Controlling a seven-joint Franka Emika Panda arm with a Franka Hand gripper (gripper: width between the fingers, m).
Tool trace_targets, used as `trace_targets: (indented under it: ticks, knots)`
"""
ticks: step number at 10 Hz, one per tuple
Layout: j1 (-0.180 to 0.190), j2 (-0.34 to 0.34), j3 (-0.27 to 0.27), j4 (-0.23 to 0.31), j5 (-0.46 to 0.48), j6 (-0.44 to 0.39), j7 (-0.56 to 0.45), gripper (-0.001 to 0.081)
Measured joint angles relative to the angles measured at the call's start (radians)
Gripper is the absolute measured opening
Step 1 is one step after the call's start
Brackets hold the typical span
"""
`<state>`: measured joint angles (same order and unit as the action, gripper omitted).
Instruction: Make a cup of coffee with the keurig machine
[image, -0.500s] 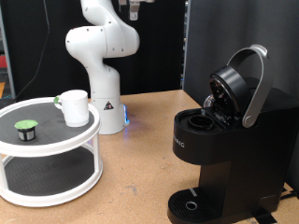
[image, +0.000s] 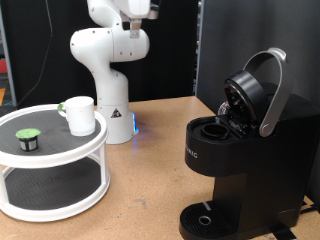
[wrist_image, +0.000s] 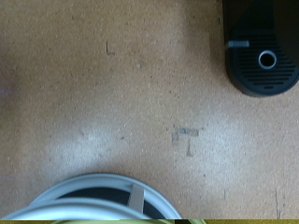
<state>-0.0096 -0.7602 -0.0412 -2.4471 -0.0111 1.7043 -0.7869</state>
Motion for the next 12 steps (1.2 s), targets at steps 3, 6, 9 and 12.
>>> trace_targets:
  ticks: [3, 6, 9, 12]
  knots:
    - [-0.009, 0.005, -0.024, 0.000, -0.011, 0.004, -0.010, 0.0808]
    - [-0.014, 0.005, -0.088, 0.003, -0.022, 0.004, -0.102, 0.0808]
    - [-0.039, 0.019, -0.175, 0.021, -0.104, -0.002, -0.208, 0.0808]
    - [-0.044, 0.039, -0.185, 0.030, -0.116, -0.002, -0.229, 0.0808]
